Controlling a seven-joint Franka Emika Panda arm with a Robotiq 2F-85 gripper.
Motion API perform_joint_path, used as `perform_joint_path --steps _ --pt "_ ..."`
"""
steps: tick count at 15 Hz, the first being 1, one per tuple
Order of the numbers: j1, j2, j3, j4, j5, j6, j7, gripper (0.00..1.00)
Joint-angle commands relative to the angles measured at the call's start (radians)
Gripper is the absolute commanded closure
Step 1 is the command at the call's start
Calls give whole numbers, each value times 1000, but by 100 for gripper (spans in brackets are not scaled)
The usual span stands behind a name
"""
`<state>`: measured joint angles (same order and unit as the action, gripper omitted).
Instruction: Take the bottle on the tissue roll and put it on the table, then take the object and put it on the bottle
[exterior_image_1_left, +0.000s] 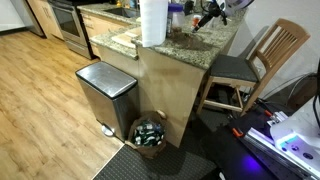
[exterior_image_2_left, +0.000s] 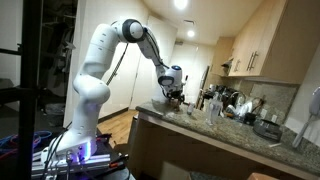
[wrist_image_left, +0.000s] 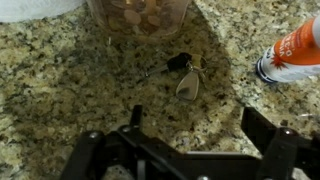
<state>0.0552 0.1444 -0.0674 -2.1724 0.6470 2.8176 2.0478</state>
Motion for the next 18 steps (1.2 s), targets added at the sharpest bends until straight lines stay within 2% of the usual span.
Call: perform_joint_path --steps 1,4,6,7,10,18 --pt "-23 83 23 105 69 -62 -107 0" --pt "-34 155 33 173 120 -92 -171 0" --pt "-44 210 44 214 177 -64 -233 0" --pt "-18 145 26 147 113 -58 -152 0" --pt "-26 201 29 193 141 -57 -188 0" --pt "-52 251 61 219 176 -107 -235 0"
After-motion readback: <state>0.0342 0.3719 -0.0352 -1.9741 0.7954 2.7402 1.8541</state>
